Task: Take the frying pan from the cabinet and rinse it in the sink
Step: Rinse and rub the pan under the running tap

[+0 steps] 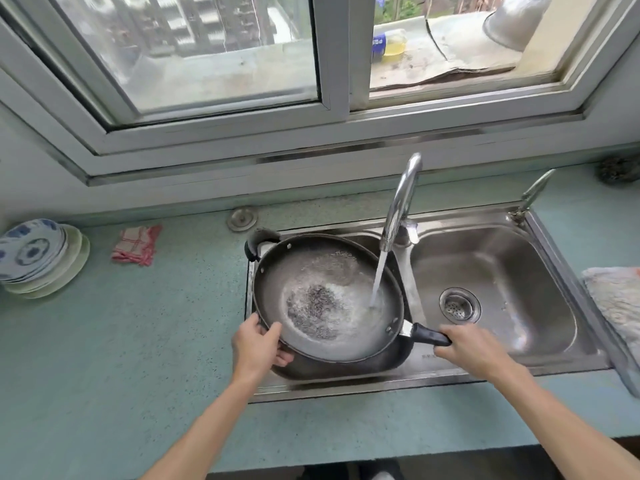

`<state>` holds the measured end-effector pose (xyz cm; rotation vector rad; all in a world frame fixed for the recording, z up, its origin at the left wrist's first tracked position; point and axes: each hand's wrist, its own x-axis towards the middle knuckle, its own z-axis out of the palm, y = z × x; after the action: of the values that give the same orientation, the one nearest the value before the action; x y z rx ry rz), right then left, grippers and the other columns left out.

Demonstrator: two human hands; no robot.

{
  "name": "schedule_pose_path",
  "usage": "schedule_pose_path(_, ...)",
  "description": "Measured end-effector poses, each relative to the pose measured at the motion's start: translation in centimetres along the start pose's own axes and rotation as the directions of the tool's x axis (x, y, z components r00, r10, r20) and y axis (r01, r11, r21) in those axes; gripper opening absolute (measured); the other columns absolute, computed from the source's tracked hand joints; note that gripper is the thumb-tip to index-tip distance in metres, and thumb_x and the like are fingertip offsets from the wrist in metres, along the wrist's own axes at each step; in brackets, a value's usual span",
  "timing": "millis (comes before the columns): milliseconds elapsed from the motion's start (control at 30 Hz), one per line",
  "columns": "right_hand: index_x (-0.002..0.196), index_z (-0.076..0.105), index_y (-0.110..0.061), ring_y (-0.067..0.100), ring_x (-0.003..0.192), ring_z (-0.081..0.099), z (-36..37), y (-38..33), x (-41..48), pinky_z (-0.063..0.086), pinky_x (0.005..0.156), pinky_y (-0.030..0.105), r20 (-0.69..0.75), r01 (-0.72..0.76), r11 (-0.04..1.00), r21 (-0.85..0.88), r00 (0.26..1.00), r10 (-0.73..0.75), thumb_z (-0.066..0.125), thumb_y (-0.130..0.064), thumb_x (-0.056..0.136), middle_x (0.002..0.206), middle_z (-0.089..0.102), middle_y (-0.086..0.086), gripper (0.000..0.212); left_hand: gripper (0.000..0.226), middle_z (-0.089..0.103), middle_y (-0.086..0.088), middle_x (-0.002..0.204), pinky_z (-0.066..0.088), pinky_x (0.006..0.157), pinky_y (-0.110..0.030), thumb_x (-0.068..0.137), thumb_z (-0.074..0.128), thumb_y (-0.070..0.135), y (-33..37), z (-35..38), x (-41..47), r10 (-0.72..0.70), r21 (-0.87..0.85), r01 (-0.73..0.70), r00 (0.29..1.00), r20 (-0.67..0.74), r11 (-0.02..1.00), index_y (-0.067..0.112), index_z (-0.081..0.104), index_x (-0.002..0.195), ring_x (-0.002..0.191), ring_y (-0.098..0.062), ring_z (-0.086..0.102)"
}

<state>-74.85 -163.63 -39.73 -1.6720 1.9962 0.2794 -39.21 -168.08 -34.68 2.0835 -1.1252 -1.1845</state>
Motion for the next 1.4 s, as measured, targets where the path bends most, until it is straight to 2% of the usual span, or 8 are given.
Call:
schedule_pose_path(200,0.068,0.048,-0.028,0.028,0.074,0.055,0.6,0.5,1.7,0.035,0.059,0.031,0.062,0.081,0.994,0.07,0.994,-0.086,0.061,-0.036,0.079,0.072,0.055,0.0,0.019,0.021,0.065,-0.011,0.044,0.06,0.06,-0.042,0.085,0.059,0.016,4.1,-0.5,-2.3,0.031,0.18,-0.014,0.996,-0.089,0.984,0.004,0.047,0.074,0.043,-0.026,0.068)
schedule_pose_path(500,0.056,0.044,-0.021,0.023,0.064,0.048,2.0,1.2,3.2,0.03,0.049,0.03,0.111,0.197,0.951,0.238,0.967,-0.228,0.059,-0.034,0.071,0.054,0.047,0.0,0.024,0.02,0.064,0.0,0.041,0.056,0.066,-0.029,0.072,0.059,0.026,8.9,-1.5,-3.1,0.022,0.523,0.054,0.99,-0.139,0.85,0.009,0.065,0.063,0.061,-0.014,0.068)
schedule_pose_path(667,0.054,0.043,-0.018,0.02,0.057,0.041,2.3,1.3,2.8,0.028,0.049,0.031,0.157,0.207,0.932,0.299,0.952,-0.262,0.057,-0.031,0.069,0.051,0.041,0.002,0.024,0.021,0.066,-0.003,0.044,0.057,0.069,-0.027,0.071,0.058,0.026,11.5,-1.4,-2.7,-0.046,0.594,0.113,0.991,-0.128,0.797,0.011,0.067,0.06,0.041,-0.009,0.063)
schedule_pose_path(800,0.053,0.044,-0.018,0.016,0.051,0.036,2.2,1.7,3.0,0.027,0.049,0.03,0.17,0.196,0.9,0.39,0.945,-0.279,0.059,-0.031,0.068,0.05,0.038,0.0,0.025,0.022,0.066,0.002,0.043,0.05,0.057,-0.021,0.073,0.058,0.026,12.8,-1.0,-2.9,-0.021,0.643,0.098,0.992,-0.126,0.759,0.01,0.068,0.061,0.034,-0.005,0.06)
schedule_pose_path(933,0.056,0.048,-0.017,0.016,0.051,0.039,1.5,2.1,4.1,0.031,0.052,0.032,0.148,0.201,0.89,0.408,0.948,-0.282,0.062,-0.032,0.067,0.051,0.043,0.0,0.023,0.024,0.064,0.005,0.04,0.041,0.045,-0.02,0.075,0.059,0.023,13.8,-0.6,-3.3,0.04,0.659,0.045,0.993,-0.113,0.751,0.006,0.07,0.062,0.032,-0.004,0.058)
schedule_pose_path(1133,0.053,0.046,-0.019,0.017,0.052,0.043,1.1,2.6,4.5,0.033,0.051,0.033,0.049,0.165,0.877,0.451,0.977,-0.209,0.06,-0.032,0.063,0.049,0.045,-0.001,0.021,0.023,0.066,0.002,0.043,0.042,0.048,-0.02,0.076,0.058,0.021,14.4,0.3,-3.2,0.118,0.657,-0.019,0.987,-0.107,0.754,0.006,0.067,0.06,0.033,-0.003,0.058)
schedule_pose_path(1267,0.059,0.05,-0.016,0.025,0.062,0.056,0.1,3.3,3.8,0.037,0.05,0.031,-0.032,0.107,0.915,0.389,0.994,-0.103,0.062,-0.032,0.066,0.055,0.055,0.0,0.021,0.021,0.068,-0.002,0.047,0.048,0.051,-0.021,0.077,0.058,0.02,13.6,0.9,-2.4,0.09,0.592,-0.009,0.99,-0.108,0.806,0.007,0.064,0.061,0.041,-0.007,0.065)
schedule_pose_path(1400,0.054,0.043,-0.02,0.031,0.064,0.051,-0.7,4.1,2.4,0.038,0.051,0.033,-0.116,0.09,0.951,0.295,0.991,-0.058,0.06,-0.036,0.072,0.058,0.055,0.0,0.029,0.012,0.067,0.0,0.046,0.061,0.062,-0.031,0.077,0.06,0.013,11.6,1.1,-1.1,0.034,0.49,0.015,0.995,-0.093,0.872,0.005,0.058,0.069,0.049,-0.017,0.072)
